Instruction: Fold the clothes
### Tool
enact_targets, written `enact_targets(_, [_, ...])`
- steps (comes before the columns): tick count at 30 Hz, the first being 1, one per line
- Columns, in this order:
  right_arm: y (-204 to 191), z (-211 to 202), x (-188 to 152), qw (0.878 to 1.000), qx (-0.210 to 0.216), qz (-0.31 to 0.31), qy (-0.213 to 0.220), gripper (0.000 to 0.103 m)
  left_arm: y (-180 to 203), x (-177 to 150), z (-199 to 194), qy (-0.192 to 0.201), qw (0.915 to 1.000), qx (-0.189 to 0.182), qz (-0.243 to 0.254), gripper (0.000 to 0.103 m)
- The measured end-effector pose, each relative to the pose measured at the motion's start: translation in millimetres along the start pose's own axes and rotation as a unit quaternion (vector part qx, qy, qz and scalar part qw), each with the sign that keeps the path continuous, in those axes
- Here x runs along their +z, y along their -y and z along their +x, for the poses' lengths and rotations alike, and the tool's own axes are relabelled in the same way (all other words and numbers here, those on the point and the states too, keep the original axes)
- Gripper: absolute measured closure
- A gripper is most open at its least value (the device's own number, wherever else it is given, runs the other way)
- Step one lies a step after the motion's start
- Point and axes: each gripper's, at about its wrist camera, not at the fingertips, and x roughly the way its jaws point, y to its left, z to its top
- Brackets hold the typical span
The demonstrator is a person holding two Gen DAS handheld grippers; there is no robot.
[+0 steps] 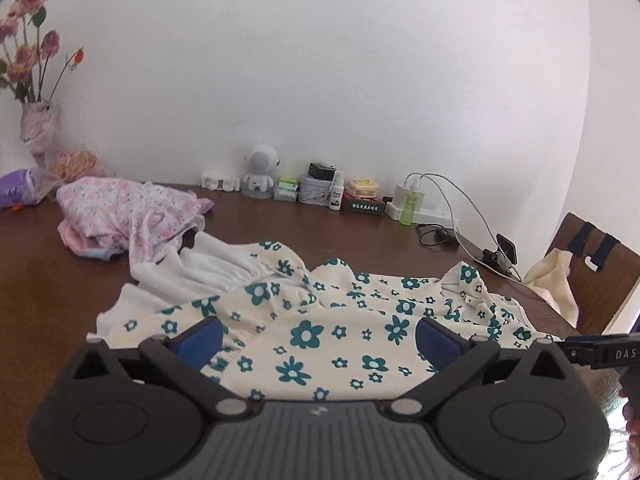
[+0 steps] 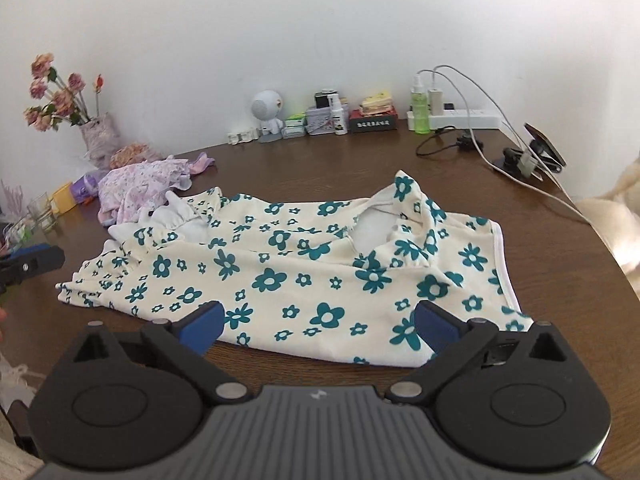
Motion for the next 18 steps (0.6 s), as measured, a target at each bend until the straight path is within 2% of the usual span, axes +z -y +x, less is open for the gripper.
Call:
enact_targets(5, [-9, 0, -25, 0.999, -0.031, 0.038, -0.024, 0.000, 3, -16, 11, -0.049, 0.9982, 0.033, -0.006, 0.000])
enact_targets(8, [-15, 1, -34, 0.997, -0.049, 0.037, -0.035, 0.000, 1, -23, 11, -0.068, 0.9972, 0.023, -0.020, 0.000])
enact_targets(12, [-13, -1, -37, 0.996, -0.055, 0.056, -0.032, 0.000, 2, -26, 7, -0.067, 0.9973, 0.025, -0.019, 0.000])
enact_targets(16, [-13, -1, -34, 0.997, -0.049, 0.045, -0.031, 0.000, 5, -24, 8, -0.066, 0.9975, 0.022, -0.009, 0.000])
enact_targets(18, [-14, 0, -32, 0.998, -0.039, 0.034, -0.031, 0.000, 3, -19, 11, -0.066, 0.9978, 0.007, 0.002, 0.000])
